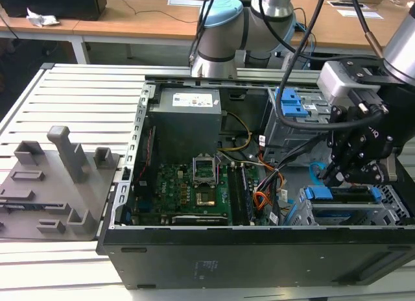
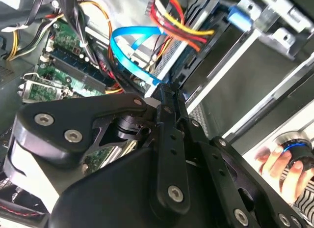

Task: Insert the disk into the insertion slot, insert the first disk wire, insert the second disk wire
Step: 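Insert the second disk wire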

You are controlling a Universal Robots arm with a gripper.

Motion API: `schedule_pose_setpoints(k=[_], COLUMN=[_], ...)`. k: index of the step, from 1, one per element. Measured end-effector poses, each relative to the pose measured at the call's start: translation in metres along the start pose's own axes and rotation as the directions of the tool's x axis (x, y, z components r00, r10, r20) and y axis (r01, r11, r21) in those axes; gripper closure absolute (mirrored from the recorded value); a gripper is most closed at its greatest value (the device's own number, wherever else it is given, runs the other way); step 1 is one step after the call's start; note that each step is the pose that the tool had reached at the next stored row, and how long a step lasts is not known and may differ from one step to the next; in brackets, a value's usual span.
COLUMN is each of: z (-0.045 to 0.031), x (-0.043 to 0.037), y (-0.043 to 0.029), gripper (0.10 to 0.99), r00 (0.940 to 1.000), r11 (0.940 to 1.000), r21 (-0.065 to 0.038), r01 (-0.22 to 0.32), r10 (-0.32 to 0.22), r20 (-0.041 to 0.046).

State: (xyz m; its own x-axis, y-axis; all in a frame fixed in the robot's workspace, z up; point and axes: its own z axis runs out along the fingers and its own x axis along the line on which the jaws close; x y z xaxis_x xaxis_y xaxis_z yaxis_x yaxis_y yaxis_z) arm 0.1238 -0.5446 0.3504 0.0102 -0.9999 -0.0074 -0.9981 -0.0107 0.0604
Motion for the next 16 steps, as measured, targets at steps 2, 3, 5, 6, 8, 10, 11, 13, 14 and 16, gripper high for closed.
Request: schedule_pose_setpoints(k=[2, 3, 5, 6, 8, 10, 11, 13, 14, 16], z=[0.0003, 0.0007, 0.0013, 0.0016, 0.0020, 0.0028, 0.0031, 0.0044, 0.0048, 0.0054], x=[0.0004, 0.0008, 0.0013, 0.0016, 0.0023, 0.0028, 0.0029, 0.0032, 0.0033, 0.0033], y=[-0.0044, -0.0064, -0.0081, -0.0091, -0.0110, -0.0125, -0.0132, -0.0155, -0.0163, -0.0183], gripper=[0.929, 0.929, 0.929, 0.929, 0.929, 0.929, 0.929, 0.929, 0.929, 0.929], r00=[1.0000, 1.0000, 1.0000, 1.0000, 1.0000, 1.0000, 1.0000, 1.0000, 1.0000, 1.0000], r11=[1.0000, 1.0000, 1.0000, 1.0000, 1.0000, 1.0000, 1.0000, 1.0000, 1.0000, 1.0000], r21=[0.000, 0.000, -0.001, -0.001, -0.001, -0.001, -0.001, -0.001, -0.001, -0.001], r01=[0.000, 0.000, 0.000, 0.000, 0.000, 0.000, 0.000, 0.000, 0.000, 0.000], r10=[0.000, 0.000, 0.000, 0.000, 0.000, 0.000, 0.000, 0.000, 0.000, 0.000], r20=[0.0001, 0.0002, 0.0000, 0.0000, 0.0001, 0.0001, -0.0001, -0.0006, -0.0003, 0.0000])
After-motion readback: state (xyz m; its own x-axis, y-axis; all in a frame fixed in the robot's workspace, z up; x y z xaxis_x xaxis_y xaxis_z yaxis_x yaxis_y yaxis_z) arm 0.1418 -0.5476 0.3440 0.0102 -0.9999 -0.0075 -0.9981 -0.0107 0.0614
